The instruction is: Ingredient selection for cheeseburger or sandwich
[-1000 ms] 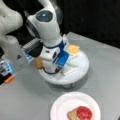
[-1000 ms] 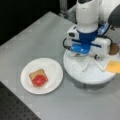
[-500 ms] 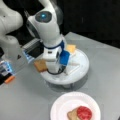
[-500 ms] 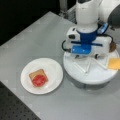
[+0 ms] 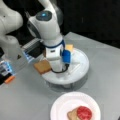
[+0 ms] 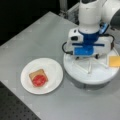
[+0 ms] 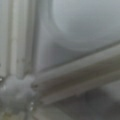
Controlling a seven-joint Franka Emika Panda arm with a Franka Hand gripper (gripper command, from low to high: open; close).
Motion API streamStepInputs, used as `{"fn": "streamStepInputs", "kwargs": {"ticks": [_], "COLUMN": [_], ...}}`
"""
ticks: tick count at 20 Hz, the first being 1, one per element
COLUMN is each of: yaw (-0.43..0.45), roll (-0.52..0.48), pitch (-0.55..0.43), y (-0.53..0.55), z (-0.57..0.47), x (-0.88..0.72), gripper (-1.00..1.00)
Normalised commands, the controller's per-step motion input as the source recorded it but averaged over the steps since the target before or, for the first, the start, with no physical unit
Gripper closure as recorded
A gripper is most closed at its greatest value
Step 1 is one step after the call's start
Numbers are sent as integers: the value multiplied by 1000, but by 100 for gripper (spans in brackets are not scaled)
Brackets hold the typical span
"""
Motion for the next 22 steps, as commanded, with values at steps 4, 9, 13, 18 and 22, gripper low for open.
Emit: {"fn": "streamStepInputs", "kwargs": {"ticks": [4, 9, 13, 18, 22], "yaw": [489, 508, 493, 508, 507], "roll": [169, 156, 176, 132, 69], "pitch": [94, 128, 189, 211, 193], "y": [-733, -774, -772, -747, -700], "z": [-1000, -1000, -1000, -1000, -1000], "x": [-171, -118, -5, 97, 143], "gripper": [-100, -100, -100, -100, -100]}}
